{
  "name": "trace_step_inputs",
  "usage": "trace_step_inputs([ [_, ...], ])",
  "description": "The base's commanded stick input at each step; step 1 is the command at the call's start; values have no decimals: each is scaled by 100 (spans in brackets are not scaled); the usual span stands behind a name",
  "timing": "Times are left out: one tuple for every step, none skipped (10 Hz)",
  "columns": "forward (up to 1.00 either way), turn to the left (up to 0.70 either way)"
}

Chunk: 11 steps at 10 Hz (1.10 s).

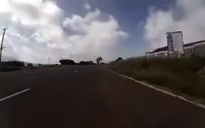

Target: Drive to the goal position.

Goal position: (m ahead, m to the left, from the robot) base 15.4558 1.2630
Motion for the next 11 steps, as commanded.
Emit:
trace_step_inputs([
  [100,0],
  [100,0],
  [100,0],
  [100,0],
  [100,0],
  [100,0],
  [100,0],
  [100,0],
  [100,0],
  [100,0],
  [100,0],
])
